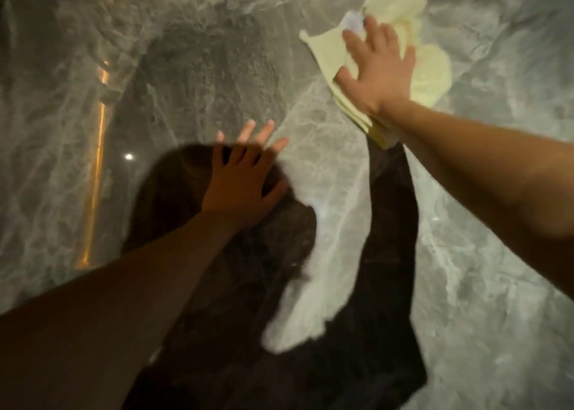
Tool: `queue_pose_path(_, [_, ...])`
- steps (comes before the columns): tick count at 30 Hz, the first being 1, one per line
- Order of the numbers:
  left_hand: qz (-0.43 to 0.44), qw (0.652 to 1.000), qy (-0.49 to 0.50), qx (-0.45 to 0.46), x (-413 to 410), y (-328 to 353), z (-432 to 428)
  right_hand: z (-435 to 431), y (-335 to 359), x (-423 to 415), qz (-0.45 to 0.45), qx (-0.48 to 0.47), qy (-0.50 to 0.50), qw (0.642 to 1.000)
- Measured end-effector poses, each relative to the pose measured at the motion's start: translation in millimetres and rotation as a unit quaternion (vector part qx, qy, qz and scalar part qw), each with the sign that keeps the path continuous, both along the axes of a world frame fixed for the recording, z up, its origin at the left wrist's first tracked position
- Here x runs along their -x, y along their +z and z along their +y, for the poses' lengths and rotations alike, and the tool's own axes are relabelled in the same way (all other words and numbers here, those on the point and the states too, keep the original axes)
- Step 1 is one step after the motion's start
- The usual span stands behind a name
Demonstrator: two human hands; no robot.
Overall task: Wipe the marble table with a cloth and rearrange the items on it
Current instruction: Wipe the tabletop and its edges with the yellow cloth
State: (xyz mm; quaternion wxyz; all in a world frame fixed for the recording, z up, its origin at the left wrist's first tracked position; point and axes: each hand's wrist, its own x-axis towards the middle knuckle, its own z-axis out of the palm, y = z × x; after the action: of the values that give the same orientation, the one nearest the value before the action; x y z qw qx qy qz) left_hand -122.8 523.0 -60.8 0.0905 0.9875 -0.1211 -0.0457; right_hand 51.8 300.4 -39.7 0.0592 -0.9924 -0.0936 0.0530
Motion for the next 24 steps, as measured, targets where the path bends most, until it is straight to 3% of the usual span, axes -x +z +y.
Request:
queue_pose_path(9, [-0.029, 1.000, 0.000, 0.011, 4.9, -0.8, -3.7, -25.4, -2.7, 289.9, -0.010, -0.019, 0.035, 0.999])
queue_pose_path(15, [-0.022, 0.999, -0.012, 0.042, 29.8, 3.6, -2.6, -9.0, 4.3, 497.9, 0.037, -0.039, 0.017, 0.998])
queue_pose_path(20, [-0.026, 0.997, -0.071, -0.027, 21.7, 12.8, 37.3, 10.1, 3.8, 534.3, 0.051, -0.035, -0.024, 0.998])
queue_pose_path(24, [-0.029, 0.998, 0.058, -0.020, 21.9, 6.3, 103.8, 28.7, 5.4, 491.7, 0.035, -0.058, -0.086, 0.994])
